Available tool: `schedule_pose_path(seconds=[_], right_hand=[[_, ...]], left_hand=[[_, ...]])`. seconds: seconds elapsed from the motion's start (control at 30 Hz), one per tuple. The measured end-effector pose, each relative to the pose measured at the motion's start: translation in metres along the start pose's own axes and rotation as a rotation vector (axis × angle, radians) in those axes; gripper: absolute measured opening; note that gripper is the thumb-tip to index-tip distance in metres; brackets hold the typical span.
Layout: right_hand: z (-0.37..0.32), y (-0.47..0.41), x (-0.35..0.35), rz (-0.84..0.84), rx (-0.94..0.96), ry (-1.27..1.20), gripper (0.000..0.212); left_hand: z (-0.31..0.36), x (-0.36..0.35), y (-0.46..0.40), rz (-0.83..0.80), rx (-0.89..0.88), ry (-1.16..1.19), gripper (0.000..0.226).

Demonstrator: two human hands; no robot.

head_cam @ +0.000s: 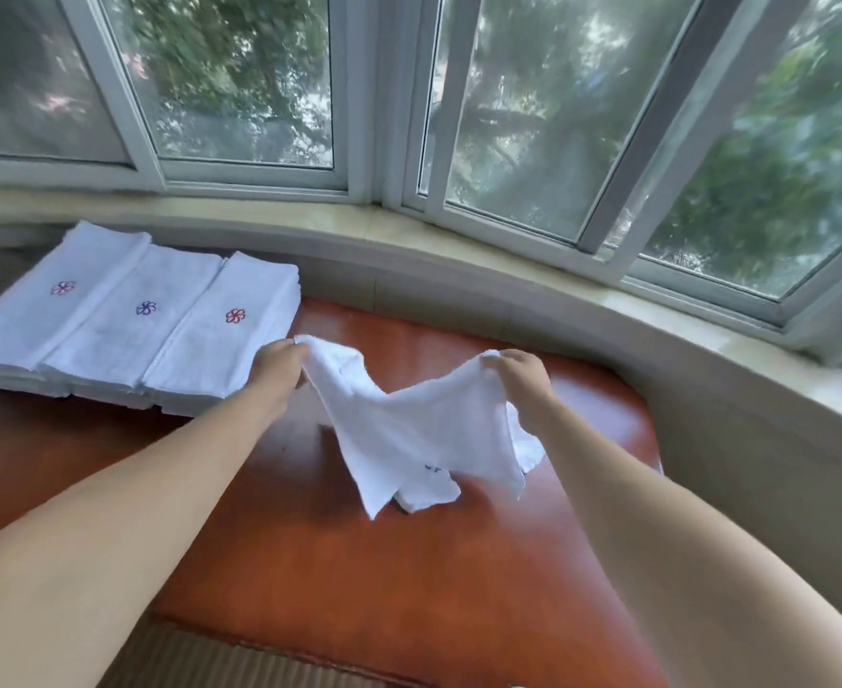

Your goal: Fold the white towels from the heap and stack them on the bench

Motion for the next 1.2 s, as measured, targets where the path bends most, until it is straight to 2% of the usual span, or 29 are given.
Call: schedule_pose_path(seconds=[0.07,0.13,0.3,0.43,0.53,0.67,0.73,0.93,1.0,1.1,1.2], right_hand=[[-0.026,0.005,0.012,0.030,0.051,-0.099,0.011],[-0.043,0.009,0.019,0.039,0.061,-0.161,0.017],[-0.058,0.020,0.019,0.019,0.015,-0.239,0.020],[-0.058,0.024,0.017,0.039,-0.047,-0.193,0.024],[-0.059,0.024,0.012,0.041,-0.017,-0.152,0.023],[-0.059,0.018,0.009,0.061,0.040,-0.129,0.010],[-0.056,0.013,0.009,0.087,0.038,-0.127,0.018],[-0.055,0.000,0.009,0.147,0.015,-0.194,0.020],[-0.055,-0.002,0.006,0.083,-0.008,-0.213,0.022],[-0.057,-0.002,-0.003,-0.105,-0.059,-0.130,0.032],[-0.063,-0.006,-0.005,-0.117,-0.053,-0.257,0.039]], left_hand=[[0.032,0.006,0.002,-0.010,-0.063,0.031,0.010],[0.055,0.011,0.006,-0.018,-0.092,0.022,0.006],[0.082,0.037,0.014,-0.011,-0.141,0.001,0.010],[0.087,0.059,0.010,0.002,-0.206,-0.102,0.018],[0.083,0.071,0.004,0.016,-0.238,-0.193,0.022],[0.080,0.090,-0.005,0.055,-0.204,-0.207,0.011],[0.078,0.100,-0.008,0.077,-0.162,-0.193,0.009],[0.083,0.125,-0.014,0.119,-0.097,-0.042,0.012],[0.082,0.131,-0.014,0.085,-0.066,-0.004,0.011],[0.080,0.135,-0.012,-0.006,-0.019,0.051,0.016],[0.079,0.138,-0.011,-0.040,-0.012,0.097,0.027]])
Point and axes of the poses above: each hand's wrist, its own y-axis away from the middle knuckle, its own x-axis out of the back of the hand, z = x × y, the point moved 4 cm from there along -y, towards the middle knuckle, and after that the axes turned 2 degrees about y, right-handed, at the moved point
